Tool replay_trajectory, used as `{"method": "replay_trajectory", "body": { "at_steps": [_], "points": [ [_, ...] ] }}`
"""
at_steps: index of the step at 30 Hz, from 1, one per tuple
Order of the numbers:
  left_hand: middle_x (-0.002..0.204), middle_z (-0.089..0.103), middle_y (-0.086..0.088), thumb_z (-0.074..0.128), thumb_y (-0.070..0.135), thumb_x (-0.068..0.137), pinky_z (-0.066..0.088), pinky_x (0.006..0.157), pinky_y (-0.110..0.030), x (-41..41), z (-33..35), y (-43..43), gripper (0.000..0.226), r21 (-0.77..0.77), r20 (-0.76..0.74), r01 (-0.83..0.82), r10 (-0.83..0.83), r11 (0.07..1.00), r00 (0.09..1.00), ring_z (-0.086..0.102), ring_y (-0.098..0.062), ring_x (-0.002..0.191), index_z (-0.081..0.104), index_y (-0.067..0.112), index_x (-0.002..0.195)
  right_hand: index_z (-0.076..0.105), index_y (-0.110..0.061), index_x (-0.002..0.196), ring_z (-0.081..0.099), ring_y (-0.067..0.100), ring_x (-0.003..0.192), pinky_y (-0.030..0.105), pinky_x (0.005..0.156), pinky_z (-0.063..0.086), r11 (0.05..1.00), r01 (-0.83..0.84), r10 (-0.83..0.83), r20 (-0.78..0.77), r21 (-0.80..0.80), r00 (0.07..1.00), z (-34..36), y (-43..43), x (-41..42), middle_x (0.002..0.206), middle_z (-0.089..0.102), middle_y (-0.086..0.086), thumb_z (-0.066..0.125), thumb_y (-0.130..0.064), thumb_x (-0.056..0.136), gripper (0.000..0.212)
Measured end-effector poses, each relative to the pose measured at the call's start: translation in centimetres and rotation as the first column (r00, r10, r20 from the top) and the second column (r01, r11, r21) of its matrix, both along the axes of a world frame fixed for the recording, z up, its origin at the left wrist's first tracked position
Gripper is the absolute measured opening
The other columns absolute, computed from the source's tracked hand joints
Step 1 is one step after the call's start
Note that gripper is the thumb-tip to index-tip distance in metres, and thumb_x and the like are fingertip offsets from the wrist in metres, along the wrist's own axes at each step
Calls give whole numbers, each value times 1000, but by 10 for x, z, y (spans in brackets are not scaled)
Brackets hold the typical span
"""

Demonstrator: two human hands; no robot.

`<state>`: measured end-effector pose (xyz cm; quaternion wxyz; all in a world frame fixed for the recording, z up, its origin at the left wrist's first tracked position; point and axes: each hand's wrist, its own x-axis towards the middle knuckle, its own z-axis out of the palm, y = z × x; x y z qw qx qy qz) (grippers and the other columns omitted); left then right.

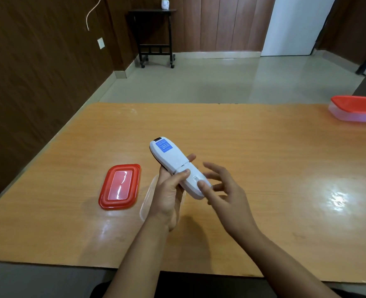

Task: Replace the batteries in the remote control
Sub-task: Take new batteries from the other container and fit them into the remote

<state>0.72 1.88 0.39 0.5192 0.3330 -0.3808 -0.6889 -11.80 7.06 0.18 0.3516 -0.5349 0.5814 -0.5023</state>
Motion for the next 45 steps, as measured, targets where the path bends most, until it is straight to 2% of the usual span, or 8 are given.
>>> {"method": "replay_trajectory", "body": {
  "at_steps": [4, 11, 23, 30, 35, 37, 41, 45],
  "points": [
    [126, 65, -5, 51, -2, 88, 43, 105, -43, -1, -5, -1, 47, 13, 29, -45, 45, 999, 999, 56, -27, 122, 48, 15, 131, 66, -7, 103, 65, 15, 71, 25, 71, 57, 902, -203, -18, 504, 381, 863, 6, -3, -7, 91, 71, 12, 61, -23, 90, 21],
    [122, 68, 0, 49, 1, 91, 46, 98, -36, -3, -5, 0, 42, -12, 73, -22, 23, 1000, 997, 59, -20, 120, 48, 12, 131, 59, -4, 88, 67, 13, 65, 19, 66, 58, 886, -250, -100, 687, 390, 719, 10, -4, -13, 72, 65, 9, 64, -17, 86, 14],
    [118, 69, -9, 50, 3, 92, 44, 101, -36, -8, -1, 5, 32, -60, 15, -78, 79, 995, 997, 61, -22, 116, 52, 14, 122, 50, -13, 76, 55, 11, 56, 17, 60, 52, 933, -163, -94, 655, 321, 750, 9, -3, -6, 64, 60, 3, 68, -22, 82, 20],
    [118, 69, -6, 56, 6, 91, 52, 89, -30, -9, 0, 6, 35, -124, 140, -86, 103, 989, 985, 63, -22, 112, 50, 14, 125, 52, -9, 91, 62, 15, 64, 23, 65, 54, 889, -268, -10, 599, 372, 800, 19, -1, -15, 86, 67, 9, 62, -25, 89, 19],
    [115, 68, 0, 57, 26, 92, 53, 82, -28, -13, -2, 8, 40, -118, 246, -19, 48, 993, 968, 66, -13, 105, 47, 25, 130, 44, -29, 113, 61, 11, 70, 35, 74, 53, 942, -159, 195, -97, 296, 976, 18, 5, -17, 92, 67, 1, 69, -39, 82, 41],
    [117, 66, 0, 52, 41, 88, 50, 83, -29, -13, -3, 8, 46, -79, 235, -12, 30, 997, 971, 65, -13, 105, 47, 30, 133, 47, -23, 108, 59, 12, 66, 34, 70, 52, 944, -190, 198, -3, 269, 980, 19, 6, -17, 82, 64, 0, 66, -34, 86, 31],
    [106, 66, -2, 60, 30, 87, 48, 83, -30, -8, 0, 1, 47, 3, 87, -35, 34, 999, 996, 67, -15, 93, 50, 25, 132, 53, -13, 104, 58, 16, 66, 30, 68, 51, 882, -341, 205, 387, 324, 899, 26, 4, -24, 76, 57, 6, 57, -29, 93, 21],
    [94, 65, 3, 76, 36, 70, 53, 66, -26, -8, -1, 1, 50, -9, 156, -129, 128, 992, 979, 65, -13, 84, 58, 19, 113, 55, -13, 109, 59, 18, 69, 34, 72, 52, 832, -404, 236, 417, 379, 878, 27, 4, -23, 81, 62, 8, 41, -37, 97, 31]
  ]
}}
